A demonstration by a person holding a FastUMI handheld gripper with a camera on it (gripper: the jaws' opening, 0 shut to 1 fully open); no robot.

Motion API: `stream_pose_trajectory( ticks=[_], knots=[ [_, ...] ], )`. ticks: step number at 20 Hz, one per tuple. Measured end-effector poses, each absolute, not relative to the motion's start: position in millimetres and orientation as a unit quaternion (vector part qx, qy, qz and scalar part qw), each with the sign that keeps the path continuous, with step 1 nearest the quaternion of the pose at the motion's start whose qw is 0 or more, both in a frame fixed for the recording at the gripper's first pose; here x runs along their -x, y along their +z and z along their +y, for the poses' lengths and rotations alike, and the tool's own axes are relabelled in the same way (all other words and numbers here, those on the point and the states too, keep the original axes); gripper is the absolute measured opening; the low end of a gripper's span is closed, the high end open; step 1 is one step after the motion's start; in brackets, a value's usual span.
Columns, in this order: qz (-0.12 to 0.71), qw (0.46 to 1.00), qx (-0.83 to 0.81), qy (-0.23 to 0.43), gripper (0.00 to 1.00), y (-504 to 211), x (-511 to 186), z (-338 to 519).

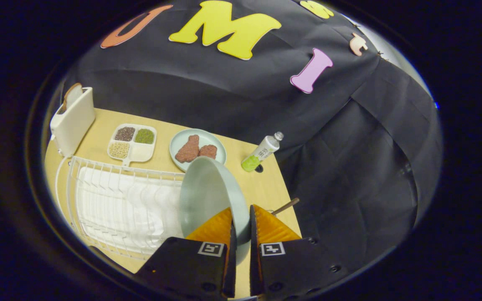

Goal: Take the plate from the dish rack, then take the spoon from the basket and place it into the plate.

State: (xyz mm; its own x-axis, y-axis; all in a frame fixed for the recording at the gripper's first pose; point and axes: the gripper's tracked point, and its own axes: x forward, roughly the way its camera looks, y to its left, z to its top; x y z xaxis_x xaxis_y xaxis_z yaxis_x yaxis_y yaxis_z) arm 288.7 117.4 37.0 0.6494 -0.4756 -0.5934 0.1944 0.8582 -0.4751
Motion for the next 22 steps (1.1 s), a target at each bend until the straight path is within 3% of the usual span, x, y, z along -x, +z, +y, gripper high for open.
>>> stream_pose_trajectory(
  ticks=[11, 22],
  knots=[
    [0.379, 0.919, 0.073, -0.079, 0.18, 23, -186, 93],
    [0.413, 0.907, -0.028, 0.075, 0.18, -100, -95, 119]
  ],
)
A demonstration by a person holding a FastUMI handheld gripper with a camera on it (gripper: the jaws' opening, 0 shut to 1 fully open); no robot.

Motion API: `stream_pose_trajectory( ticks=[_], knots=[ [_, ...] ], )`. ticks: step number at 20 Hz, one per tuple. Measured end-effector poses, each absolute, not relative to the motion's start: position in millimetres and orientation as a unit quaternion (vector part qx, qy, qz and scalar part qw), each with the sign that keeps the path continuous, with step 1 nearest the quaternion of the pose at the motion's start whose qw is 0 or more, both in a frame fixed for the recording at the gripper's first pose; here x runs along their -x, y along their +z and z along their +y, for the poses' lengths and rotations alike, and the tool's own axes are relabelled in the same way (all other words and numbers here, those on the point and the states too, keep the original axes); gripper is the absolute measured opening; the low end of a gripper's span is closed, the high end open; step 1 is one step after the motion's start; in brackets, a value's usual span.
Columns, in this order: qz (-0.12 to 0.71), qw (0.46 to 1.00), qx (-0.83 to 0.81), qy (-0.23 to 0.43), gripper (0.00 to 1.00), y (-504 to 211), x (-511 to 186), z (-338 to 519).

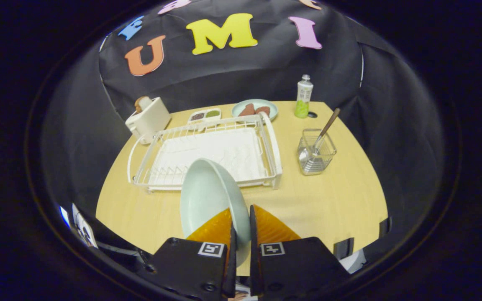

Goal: Take the plate from the dish rack, then take the spoon from the basket and place it into the plate.

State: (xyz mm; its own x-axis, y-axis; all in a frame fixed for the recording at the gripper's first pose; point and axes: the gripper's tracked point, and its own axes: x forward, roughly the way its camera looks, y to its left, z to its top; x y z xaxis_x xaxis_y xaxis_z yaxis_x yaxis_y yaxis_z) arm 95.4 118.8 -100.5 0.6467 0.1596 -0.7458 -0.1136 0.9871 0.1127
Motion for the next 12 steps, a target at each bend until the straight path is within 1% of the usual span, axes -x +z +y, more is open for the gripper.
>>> stream_pose_trajectory(
  ticks=[4, 6, 12],
  knots=[
    [0.427, 0.896, -0.071, 0.096, 0.18, -144, -90, 126],
    [0.422, 0.900, -0.072, 0.083, 0.18, -159, -91, 117],
    [0.407, 0.902, -0.118, 0.084, 0.19, -196, -89, 103]
  ],
)
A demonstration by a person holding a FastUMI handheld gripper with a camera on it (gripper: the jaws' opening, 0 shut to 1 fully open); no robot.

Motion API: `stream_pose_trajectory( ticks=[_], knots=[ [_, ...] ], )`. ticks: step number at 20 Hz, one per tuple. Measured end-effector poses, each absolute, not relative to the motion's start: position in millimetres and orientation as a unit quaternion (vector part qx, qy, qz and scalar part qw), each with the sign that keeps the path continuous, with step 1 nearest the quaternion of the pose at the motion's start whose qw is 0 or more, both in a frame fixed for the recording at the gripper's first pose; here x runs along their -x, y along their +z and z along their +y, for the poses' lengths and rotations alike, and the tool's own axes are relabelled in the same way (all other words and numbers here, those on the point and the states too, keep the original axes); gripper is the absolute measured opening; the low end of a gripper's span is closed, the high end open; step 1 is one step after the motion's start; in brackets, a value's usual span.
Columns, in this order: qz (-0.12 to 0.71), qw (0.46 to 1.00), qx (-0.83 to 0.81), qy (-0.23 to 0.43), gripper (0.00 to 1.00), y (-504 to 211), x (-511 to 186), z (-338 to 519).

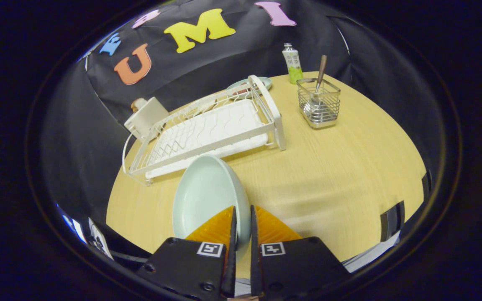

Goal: Take the plate from the dish rack, then take the spoon from the basket and place it into the plate.

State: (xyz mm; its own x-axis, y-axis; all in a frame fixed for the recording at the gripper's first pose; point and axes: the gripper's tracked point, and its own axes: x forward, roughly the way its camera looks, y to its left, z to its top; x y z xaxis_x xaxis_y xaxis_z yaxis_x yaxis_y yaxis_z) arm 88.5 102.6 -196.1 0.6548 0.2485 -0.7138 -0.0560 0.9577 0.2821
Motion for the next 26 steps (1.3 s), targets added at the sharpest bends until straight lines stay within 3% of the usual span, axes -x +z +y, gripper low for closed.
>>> stream_pose_trajectory(
  ticks=[9, 14, 16, 18, 23, 26],
  knots=[
    [0.414, 0.889, -0.173, 0.094, 0.24, -224, -98, 84],
    [0.376, 0.919, -0.107, 0.039, 0.25, -227, -106, 58],
    [0.357, 0.929, -0.087, 0.048, 0.29, -222, -106, 59],
    [0.322, 0.943, -0.066, 0.057, 0.37, -208, -108, 55],
    [0.252, 0.964, -0.007, 0.083, 0.95, -186, -120, 48],
    [0.206, 0.976, 0.001, 0.073, 0.97, -171, -137, 30]
  ],
)
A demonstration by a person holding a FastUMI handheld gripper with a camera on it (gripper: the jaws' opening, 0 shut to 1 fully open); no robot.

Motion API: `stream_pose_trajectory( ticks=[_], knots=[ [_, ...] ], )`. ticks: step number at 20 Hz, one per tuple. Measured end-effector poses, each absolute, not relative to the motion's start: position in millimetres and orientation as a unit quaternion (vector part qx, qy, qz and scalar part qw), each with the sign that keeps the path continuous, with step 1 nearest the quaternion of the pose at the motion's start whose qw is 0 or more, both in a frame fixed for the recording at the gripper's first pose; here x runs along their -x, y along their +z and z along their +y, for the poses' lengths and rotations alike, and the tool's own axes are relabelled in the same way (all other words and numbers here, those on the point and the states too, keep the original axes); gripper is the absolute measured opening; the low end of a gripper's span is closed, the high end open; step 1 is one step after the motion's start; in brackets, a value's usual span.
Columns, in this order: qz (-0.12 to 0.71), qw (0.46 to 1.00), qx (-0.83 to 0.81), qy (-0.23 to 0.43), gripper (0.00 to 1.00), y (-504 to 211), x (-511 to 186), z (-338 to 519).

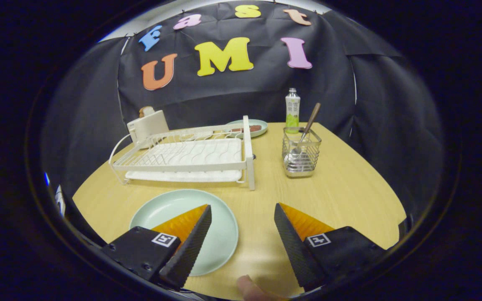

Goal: Take the plate from the dish rack, then take the spoon from the basket and place it into the plate.

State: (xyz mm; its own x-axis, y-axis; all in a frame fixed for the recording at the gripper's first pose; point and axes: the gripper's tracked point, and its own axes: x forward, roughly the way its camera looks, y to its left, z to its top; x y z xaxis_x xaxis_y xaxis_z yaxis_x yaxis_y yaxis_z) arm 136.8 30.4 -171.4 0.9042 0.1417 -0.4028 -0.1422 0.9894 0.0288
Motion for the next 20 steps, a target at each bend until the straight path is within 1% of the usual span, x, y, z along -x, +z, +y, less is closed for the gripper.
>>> stream_pose_trajectory(
  ticks=[1, 3, 8, 10, 12, 16, 20],
  knots=[
    [0.193, 0.979, -0.009, 0.066, 0.98, -166, -144, 23],
    [0.178, 0.980, -0.033, 0.076, 0.99, -156, -156, 16],
    [0.141, 0.987, -0.054, 0.054, 0.99, -119, -215, -22],
    [0.136, 0.989, -0.045, 0.046, 0.99, -106, -237, -37],
    [0.130, 0.989, -0.038, 0.052, 0.99, -97, -259, -45],
    [0.155, 0.987, -0.030, 0.033, 0.99, -95, -305, -70],
    [0.118, 0.992, -0.017, 0.029, 0.98, -75, -357, -89]
  ],
)
